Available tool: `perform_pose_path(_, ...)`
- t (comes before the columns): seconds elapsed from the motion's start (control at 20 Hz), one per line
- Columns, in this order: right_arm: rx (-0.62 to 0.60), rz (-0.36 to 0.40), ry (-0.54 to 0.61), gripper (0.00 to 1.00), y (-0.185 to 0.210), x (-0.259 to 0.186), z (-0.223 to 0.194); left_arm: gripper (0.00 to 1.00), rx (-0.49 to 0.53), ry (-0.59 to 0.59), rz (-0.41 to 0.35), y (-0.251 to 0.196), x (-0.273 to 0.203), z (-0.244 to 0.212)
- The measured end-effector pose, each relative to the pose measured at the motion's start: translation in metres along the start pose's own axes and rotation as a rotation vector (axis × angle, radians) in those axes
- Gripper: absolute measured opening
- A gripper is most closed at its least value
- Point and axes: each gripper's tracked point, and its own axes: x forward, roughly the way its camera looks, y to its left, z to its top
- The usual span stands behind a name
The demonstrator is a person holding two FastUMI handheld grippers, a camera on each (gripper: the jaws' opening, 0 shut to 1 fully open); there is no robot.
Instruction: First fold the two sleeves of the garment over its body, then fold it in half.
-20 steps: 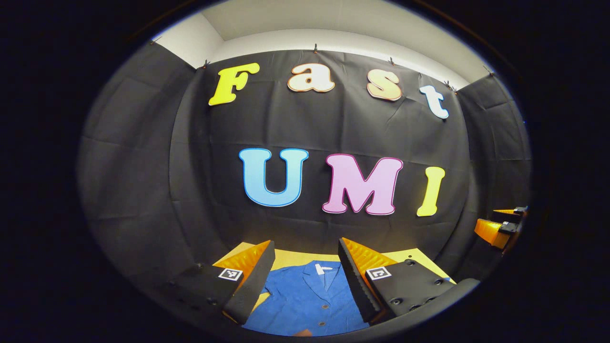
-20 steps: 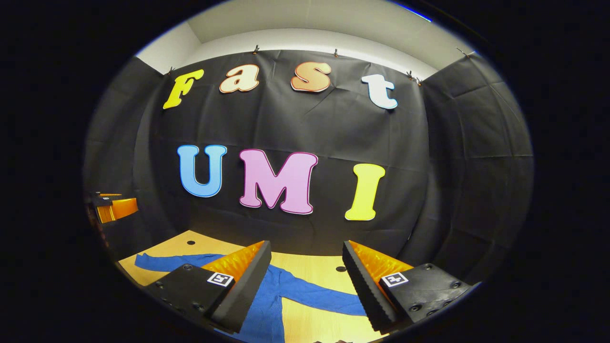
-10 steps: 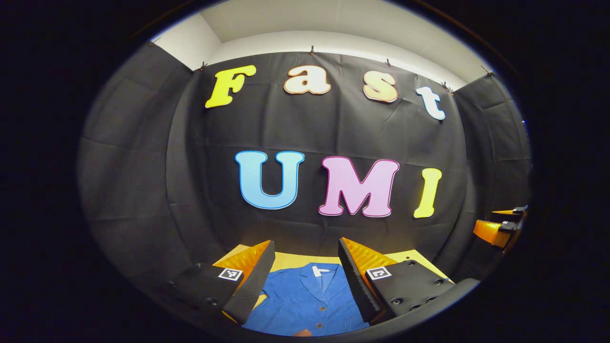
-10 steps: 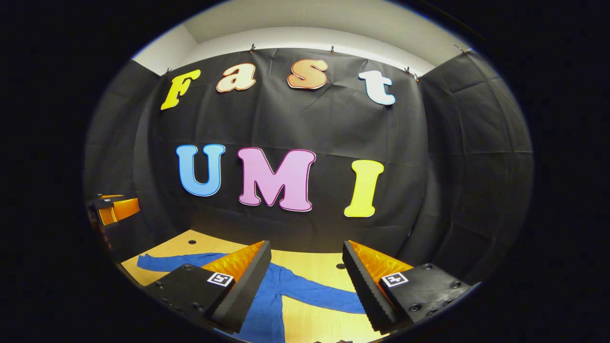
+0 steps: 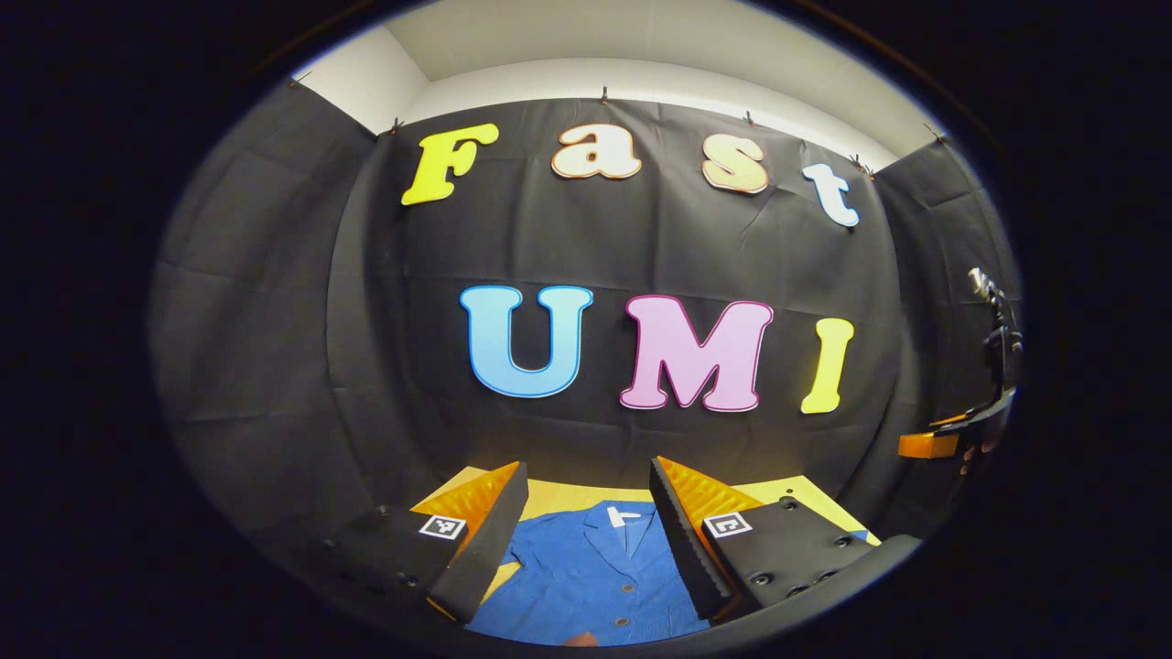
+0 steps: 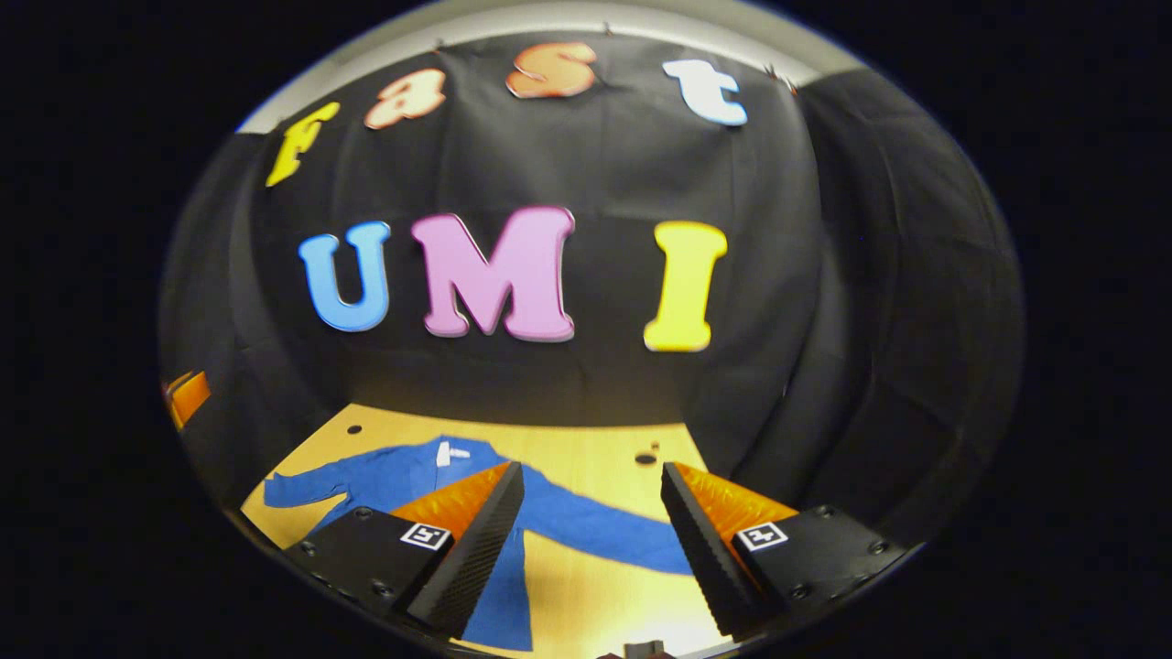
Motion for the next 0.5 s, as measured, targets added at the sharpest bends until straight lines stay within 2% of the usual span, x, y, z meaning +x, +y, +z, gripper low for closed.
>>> perform_pose_path(0.2, 0.121, -0.032, 0.194, 0.96, -0.052, 0.056, -0.037, 0.77, 0.003, 0.042, 0.041, 0.008, 0.000, -0.018)
perform_pose_path(0.3, 0.185, -0.080, 0.346, 0.97, -0.087, 0.077, -0.080, 0.77, 0.006, 0.074, 0.079, 0.012, 0.004, -0.027)
perform_pose_path(0.45, 0.345, -0.137, 0.559, 0.99, -0.128, 0.114, -0.156, 0.77, 0.022, 0.137, 0.146, 0.017, 0.010, -0.042)
perform_pose_path(0.5, 0.404, -0.147, 0.631, 0.87, -0.136, 0.123, -0.179, 0.77, 0.031, 0.158, 0.172, 0.019, 0.013, -0.044)
